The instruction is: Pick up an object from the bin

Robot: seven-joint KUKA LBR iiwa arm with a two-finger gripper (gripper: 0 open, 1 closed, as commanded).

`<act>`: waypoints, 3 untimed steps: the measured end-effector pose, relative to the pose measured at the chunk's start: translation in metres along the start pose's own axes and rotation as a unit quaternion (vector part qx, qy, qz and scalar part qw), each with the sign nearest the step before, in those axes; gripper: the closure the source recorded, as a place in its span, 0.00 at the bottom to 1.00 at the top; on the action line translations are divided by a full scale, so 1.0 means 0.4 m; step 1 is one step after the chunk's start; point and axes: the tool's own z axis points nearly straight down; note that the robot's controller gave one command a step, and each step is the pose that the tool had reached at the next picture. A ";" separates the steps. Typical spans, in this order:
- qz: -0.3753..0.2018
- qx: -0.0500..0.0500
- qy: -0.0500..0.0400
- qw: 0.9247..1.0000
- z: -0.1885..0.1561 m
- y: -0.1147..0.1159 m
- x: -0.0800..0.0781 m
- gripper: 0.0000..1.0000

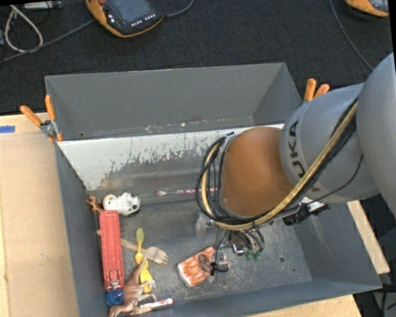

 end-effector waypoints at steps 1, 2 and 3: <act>-0.026 -0.002 -0.001 1.000 0.078 0.022 0.008 1.00; -0.026 -0.002 -0.001 1.000 0.078 0.022 0.008 1.00; -0.042 -0.002 0.001 0.999 -0.085 0.020 0.041 1.00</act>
Offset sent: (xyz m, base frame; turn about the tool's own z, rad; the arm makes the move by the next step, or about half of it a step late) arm 0.0000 0.0000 0.0000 0.0000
